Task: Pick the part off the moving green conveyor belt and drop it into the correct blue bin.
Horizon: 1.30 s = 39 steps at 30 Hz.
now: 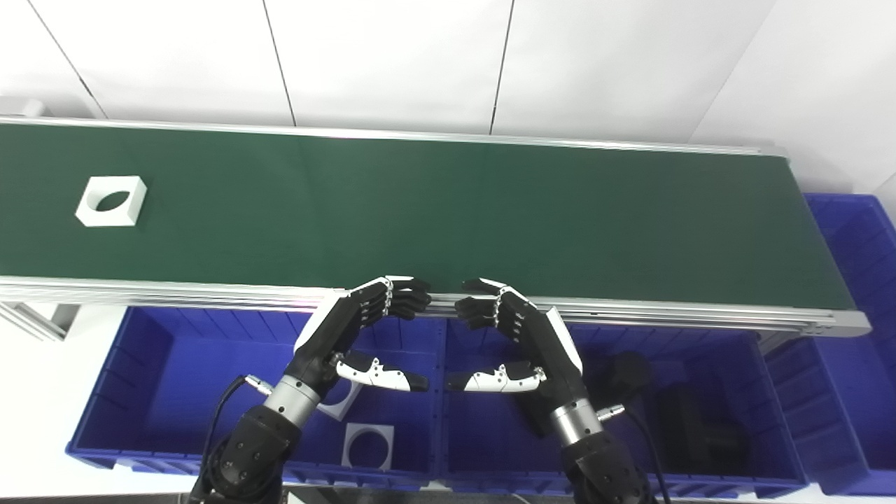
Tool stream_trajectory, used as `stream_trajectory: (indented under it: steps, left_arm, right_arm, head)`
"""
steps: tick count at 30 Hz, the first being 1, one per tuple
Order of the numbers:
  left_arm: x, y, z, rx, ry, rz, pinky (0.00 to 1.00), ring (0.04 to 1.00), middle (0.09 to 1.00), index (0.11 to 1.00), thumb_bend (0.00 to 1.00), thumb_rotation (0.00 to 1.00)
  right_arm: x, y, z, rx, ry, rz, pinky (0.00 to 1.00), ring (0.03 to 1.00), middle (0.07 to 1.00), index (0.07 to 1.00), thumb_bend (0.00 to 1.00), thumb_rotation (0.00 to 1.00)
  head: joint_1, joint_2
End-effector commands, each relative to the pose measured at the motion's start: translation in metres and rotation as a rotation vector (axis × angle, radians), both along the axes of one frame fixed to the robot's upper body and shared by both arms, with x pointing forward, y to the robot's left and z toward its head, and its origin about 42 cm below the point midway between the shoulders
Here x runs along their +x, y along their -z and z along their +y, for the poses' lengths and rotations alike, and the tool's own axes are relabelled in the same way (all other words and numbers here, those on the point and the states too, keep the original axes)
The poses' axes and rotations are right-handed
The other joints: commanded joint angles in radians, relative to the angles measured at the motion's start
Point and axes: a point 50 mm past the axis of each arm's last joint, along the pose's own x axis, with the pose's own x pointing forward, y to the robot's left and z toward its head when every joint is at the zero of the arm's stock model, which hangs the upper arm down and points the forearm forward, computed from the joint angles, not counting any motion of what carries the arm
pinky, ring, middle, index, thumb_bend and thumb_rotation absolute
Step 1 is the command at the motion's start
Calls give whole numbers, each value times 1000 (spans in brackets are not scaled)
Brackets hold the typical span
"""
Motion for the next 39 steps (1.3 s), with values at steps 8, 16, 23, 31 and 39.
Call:
stream_trajectory:
  steps: [8,16,23,31,39]
  left_arm:
    - [5,-10,0,-5,-9,-62,679,694,707,705,981,113]
    - [5,-8,0,-6,-11,-61,682,698,708,691,983,114]
    - [6,-8,0,-4,-12,-64,674,699,706,683,985,123]
    - [6,-8,0,0,-10,-70,685,701,706,675,980,121]
    - [6,-7,0,7,-14,-66,693,705,709,676,982,122]
  right_arm:
    - [5,-13,5,31,-8,-84,637,687,691,751,838,12]
    - [5,-12,5,25,-6,-81,636,689,694,747,840,20]
    - [5,-12,5,30,-5,-75,637,693,699,737,843,27]
    - [4,-13,5,26,-5,-71,639,695,702,725,842,21]
    - [5,-12,6,31,-6,-76,633,693,703,718,836,4]
  head:
    - [1,0]
    - [2,-3]
    - [1,-4]
    - [2,-4]
    - [0,-6]
